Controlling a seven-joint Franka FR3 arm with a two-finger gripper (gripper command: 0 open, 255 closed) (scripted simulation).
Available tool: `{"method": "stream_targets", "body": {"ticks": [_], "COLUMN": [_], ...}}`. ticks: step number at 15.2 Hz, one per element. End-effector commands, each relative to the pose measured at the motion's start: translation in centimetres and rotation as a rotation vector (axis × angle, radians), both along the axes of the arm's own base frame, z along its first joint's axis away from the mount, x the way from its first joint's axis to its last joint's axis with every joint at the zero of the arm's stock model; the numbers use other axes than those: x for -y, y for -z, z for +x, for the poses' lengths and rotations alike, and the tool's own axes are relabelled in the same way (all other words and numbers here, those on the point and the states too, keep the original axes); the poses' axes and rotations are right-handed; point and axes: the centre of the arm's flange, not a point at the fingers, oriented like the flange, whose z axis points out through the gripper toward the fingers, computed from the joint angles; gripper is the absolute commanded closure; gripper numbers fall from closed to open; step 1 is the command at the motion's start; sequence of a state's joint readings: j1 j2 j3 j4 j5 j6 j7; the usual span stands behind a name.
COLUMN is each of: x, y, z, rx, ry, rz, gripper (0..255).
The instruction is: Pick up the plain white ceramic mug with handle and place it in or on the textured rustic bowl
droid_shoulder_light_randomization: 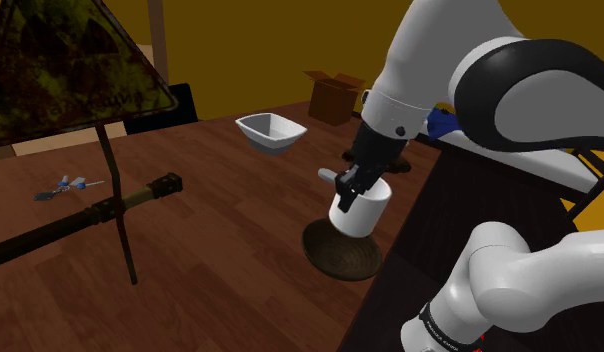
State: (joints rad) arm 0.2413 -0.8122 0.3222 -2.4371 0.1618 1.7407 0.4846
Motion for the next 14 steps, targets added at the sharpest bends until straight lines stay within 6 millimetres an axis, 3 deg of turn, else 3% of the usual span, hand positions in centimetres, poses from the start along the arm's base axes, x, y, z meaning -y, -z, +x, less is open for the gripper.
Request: {"method": "stream_targets", "body": {"ticks": [1,9,14], "x": [0.0,0.0,0.0], "y": [1.0,5.3,5.5], "z": [-0.1,-0.1,-0.1], "rx": [0.001,0.001,0.001], "ry": [0.000,0.000,0.000], "rz": [0.000,0.000,0.000], "gripper": [255,255,255]}}
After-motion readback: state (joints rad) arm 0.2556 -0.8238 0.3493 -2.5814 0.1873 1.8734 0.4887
